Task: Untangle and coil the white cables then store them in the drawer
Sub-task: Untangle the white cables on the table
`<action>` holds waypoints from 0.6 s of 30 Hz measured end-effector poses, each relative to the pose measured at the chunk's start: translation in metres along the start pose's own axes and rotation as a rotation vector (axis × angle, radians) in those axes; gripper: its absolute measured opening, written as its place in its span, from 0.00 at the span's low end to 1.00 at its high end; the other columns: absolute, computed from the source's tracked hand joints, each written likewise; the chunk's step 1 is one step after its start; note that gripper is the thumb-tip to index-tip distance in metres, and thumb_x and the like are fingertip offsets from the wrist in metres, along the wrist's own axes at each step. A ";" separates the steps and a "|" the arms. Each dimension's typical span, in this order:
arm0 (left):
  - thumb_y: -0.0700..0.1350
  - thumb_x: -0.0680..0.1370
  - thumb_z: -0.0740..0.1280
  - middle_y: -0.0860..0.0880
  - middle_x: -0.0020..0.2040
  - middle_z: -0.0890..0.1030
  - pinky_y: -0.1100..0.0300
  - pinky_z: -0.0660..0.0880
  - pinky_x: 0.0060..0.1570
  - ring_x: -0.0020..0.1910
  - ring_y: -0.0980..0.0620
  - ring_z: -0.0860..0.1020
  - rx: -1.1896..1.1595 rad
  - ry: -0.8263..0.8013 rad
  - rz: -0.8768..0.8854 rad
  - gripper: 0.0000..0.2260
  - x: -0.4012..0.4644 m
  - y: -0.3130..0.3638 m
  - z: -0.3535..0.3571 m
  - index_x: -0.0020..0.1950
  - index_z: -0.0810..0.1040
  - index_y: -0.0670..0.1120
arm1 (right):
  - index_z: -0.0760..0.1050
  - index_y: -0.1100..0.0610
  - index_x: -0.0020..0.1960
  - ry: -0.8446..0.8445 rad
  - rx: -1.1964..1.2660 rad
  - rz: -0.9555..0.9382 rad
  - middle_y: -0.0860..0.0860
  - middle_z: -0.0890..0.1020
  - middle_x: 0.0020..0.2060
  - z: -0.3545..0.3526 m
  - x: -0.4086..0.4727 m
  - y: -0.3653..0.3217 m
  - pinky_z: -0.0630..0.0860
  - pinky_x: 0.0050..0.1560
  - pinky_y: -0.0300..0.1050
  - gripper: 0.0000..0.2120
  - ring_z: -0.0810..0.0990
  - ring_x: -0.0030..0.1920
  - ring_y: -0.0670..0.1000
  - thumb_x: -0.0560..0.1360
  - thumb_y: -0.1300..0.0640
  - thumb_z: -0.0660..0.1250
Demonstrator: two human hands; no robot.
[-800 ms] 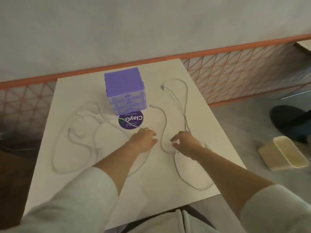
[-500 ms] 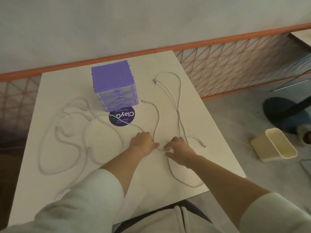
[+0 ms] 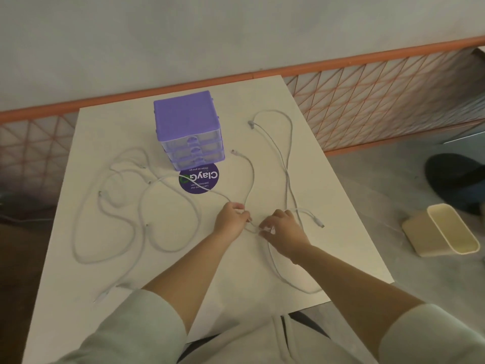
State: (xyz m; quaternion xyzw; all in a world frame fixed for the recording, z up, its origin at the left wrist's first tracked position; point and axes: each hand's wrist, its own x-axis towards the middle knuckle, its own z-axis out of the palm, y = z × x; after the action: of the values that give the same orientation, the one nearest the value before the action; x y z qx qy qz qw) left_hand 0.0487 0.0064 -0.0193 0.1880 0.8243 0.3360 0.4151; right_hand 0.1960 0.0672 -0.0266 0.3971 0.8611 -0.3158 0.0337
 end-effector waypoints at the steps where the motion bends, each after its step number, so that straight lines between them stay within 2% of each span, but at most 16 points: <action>1: 0.40 0.75 0.68 0.47 0.42 0.83 0.56 0.76 0.53 0.42 0.50 0.81 -0.071 -0.006 -0.021 0.17 0.000 -0.002 -0.002 0.64 0.75 0.42 | 0.80 0.50 0.57 0.035 0.008 -0.010 0.46 0.75 0.51 0.000 0.000 -0.001 0.72 0.54 0.44 0.10 0.69 0.57 0.49 0.78 0.49 0.67; 3: 0.38 0.76 0.69 0.44 0.45 0.82 0.56 0.77 0.51 0.38 0.51 0.77 -0.239 -0.040 -0.056 0.24 -0.002 -0.006 -0.007 0.71 0.68 0.39 | 0.81 0.49 0.56 0.075 0.008 -0.034 0.45 0.75 0.48 0.001 0.000 -0.003 0.71 0.51 0.43 0.09 0.69 0.56 0.49 0.78 0.50 0.67; 5: 0.36 0.78 0.67 0.45 0.45 0.80 0.62 0.75 0.46 0.38 0.53 0.75 -0.416 -0.123 -0.062 0.22 -0.005 -0.010 -0.016 0.72 0.68 0.38 | 0.81 0.49 0.56 0.102 -0.006 -0.056 0.45 0.76 0.48 0.002 0.000 -0.003 0.68 0.49 0.41 0.09 0.70 0.54 0.49 0.78 0.51 0.67; 8: 0.35 0.78 0.67 0.50 0.42 0.79 0.65 0.72 0.46 0.40 0.55 0.75 -0.593 -0.232 -0.110 0.13 -0.008 -0.016 -0.033 0.62 0.79 0.42 | 0.81 0.48 0.55 0.133 -0.035 -0.053 0.45 0.78 0.49 0.004 -0.001 -0.004 0.68 0.50 0.42 0.08 0.70 0.54 0.50 0.78 0.52 0.66; 10: 0.39 0.78 0.67 0.51 0.41 0.80 0.63 0.72 0.46 0.41 0.56 0.77 -0.705 -0.263 -0.190 0.05 -0.012 -0.018 -0.042 0.51 0.80 0.47 | 0.81 0.47 0.55 0.151 -0.094 -0.059 0.43 0.79 0.50 0.004 -0.001 -0.004 0.68 0.53 0.44 0.08 0.71 0.54 0.51 0.79 0.52 0.65; 11: 0.42 0.78 0.66 0.51 0.40 0.80 0.62 0.72 0.46 0.41 0.56 0.78 -0.775 -0.262 -0.228 0.02 -0.012 -0.019 -0.047 0.48 0.78 0.48 | 0.81 0.46 0.56 0.150 -0.139 -0.064 0.43 0.79 0.51 0.005 -0.002 -0.004 0.67 0.54 0.45 0.08 0.71 0.54 0.51 0.79 0.51 0.65; 13: 0.45 0.80 0.65 0.51 0.40 0.81 0.60 0.73 0.46 0.42 0.54 0.79 -0.941 -0.212 -0.263 0.04 -0.009 -0.020 -0.058 0.45 0.76 0.48 | 0.80 0.45 0.57 0.124 -0.222 -0.077 0.42 0.80 0.53 0.004 -0.003 -0.002 0.65 0.54 0.45 0.09 0.71 0.55 0.51 0.80 0.49 0.63; 15: 0.47 0.81 0.63 0.50 0.41 0.80 0.60 0.75 0.46 0.43 0.53 0.79 -1.058 -0.145 -0.221 0.06 -0.006 -0.021 -0.073 0.47 0.77 0.48 | 0.79 0.45 0.58 0.104 -0.287 -0.078 0.42 0.80 0.53 0.003 -0.005 0.000 0.63 0.53 0.45 0.10 0.71 0.56 0.51 0.80 0.49 0.61; 18: 0.47 0.83 0.59 0.49 0.44 0.78 0.59 0.77 0.45 0.44 0.51 0.79 -1.064 -0.079 -0.106 0.09 -0.005 -0.022 -0.093 0.52 0.78 0.47 | 0.78 0.45 0.59 0.097 -0.403 -0.052 0.43 0.79 0.55 0.001 -0.006 -0.003 0.61 0.55 0.46 0.11 0.69 0.58 0.52 0.80 0.50 0.60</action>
State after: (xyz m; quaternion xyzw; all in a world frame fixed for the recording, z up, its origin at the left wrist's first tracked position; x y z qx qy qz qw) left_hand -0.0243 -0.0492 0.0075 -0.0779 0.5321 0.6788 0.5000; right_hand 0.1980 0.0613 -0.0243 0.3747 0.9174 -0.1185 0.0629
